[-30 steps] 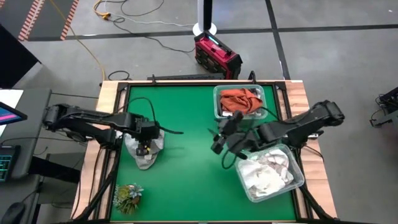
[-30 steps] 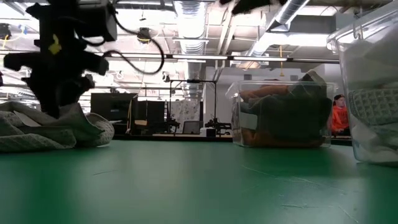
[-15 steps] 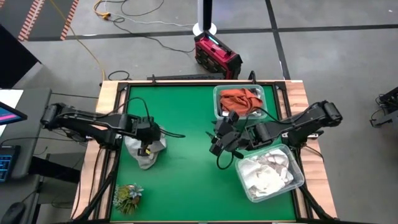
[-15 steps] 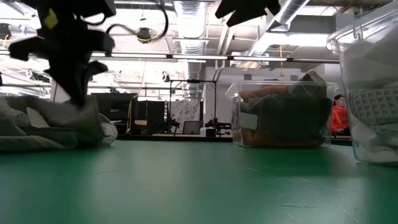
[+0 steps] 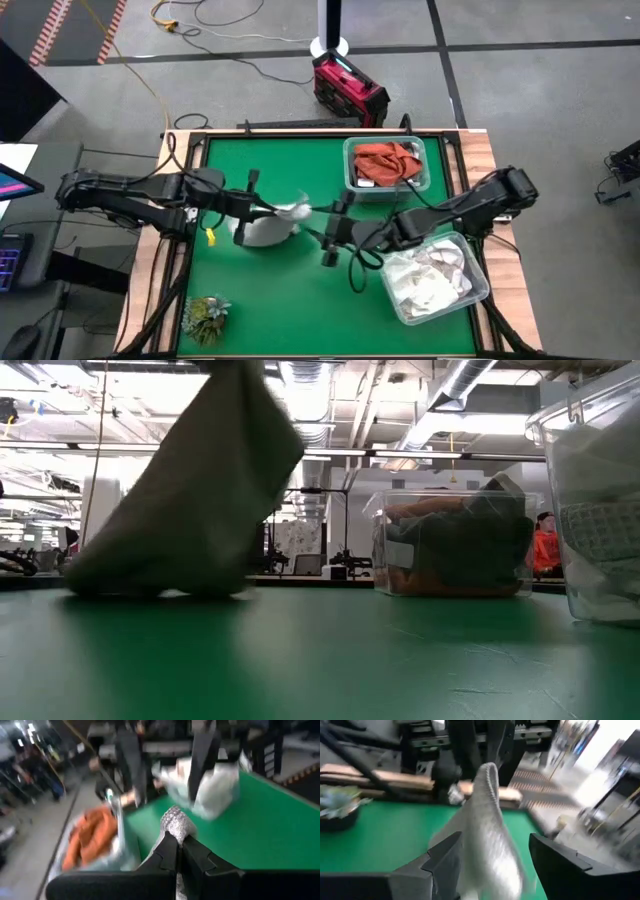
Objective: Sort towels by color in basket
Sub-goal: Put the light gray towel into the bottom transparent bin
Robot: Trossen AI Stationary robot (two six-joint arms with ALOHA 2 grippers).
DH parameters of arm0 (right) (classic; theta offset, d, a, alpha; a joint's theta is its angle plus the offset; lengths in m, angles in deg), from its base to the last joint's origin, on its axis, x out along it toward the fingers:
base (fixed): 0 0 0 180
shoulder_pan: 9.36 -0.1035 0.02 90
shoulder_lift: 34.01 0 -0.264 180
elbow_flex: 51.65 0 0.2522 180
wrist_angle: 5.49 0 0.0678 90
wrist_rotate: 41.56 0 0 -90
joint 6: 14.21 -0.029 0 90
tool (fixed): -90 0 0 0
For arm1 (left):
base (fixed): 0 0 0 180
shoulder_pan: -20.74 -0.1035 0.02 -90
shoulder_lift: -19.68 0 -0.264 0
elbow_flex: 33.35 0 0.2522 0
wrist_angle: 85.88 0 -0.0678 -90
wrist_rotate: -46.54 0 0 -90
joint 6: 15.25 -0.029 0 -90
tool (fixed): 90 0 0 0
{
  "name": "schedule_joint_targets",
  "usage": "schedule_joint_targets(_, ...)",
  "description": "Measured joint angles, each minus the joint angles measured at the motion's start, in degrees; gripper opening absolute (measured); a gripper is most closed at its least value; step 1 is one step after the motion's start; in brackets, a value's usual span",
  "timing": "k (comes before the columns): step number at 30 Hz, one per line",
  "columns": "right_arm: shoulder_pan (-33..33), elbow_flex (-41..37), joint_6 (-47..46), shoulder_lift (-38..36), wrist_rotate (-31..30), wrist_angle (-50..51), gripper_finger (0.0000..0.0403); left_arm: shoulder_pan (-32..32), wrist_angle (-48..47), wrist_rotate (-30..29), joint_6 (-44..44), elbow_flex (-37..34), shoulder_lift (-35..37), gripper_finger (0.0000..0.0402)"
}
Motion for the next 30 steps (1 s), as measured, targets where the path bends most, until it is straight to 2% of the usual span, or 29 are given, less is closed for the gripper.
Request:
schedule_joint_targets(4,2.1,0.0,3.9,1.3,-0.7,-9.3,0.026,0.0,6.7,0.5,-0.2,0.0,-1.2,0.0002)
schedule_joint_targets(6,3.0,0.1,3.9,1.8,1.4,-11.0,0.026,0.0,10.8,0.6,-1.1,0.0,-1.5,0.0002)
schedule_joint_targets(14,7.0,0.0,-0.3,2.7,11.5,-12.1,0.026,-0.2,30.0,0.8,-9.7,0.0,-1.5,0.0002)
schedule_joint_targets(19,9.0,0.0,-4.8,2.8,18.6,-12.0,0.026,-0.2,42.9,1.3,-10.0,0.0,-1.4,0.0002)
schedule_joint_targets(22,9.8,0.0,-5.1,2.7,20.0,-11.5,0.0256,-0.2,47.8,1.3,-10.0,0.0,-1.5,0.0002)
schedule_joint_targets(24,10.0,0.0,-5.1,2.8,20.0,-11.0,0.0239,-0.2,50.3,1.4,-10.0,0.0,-1.5,0.0002)
schedule_joint_targets(26,10.0,0.0,-5.1,2.8,20.0,-11.1,0.0202,-0.2,51.7,1.4,-9.7,0.0,-1.5,0.0002)
schedule_joint_targets(28,9.9,0.0,-5.1,2.7,20.0,-11.4,0.0142,-0.2,51.5,1.3,-9.5,0.0,-1.4,0.0002)
schedule_joint_targets(30,9.8,0.0,-4.6,2.7,20.1,-11.2,0.0065,-0.2,50.5,1.3,-9.2,0.0,-1.5,0.0002)
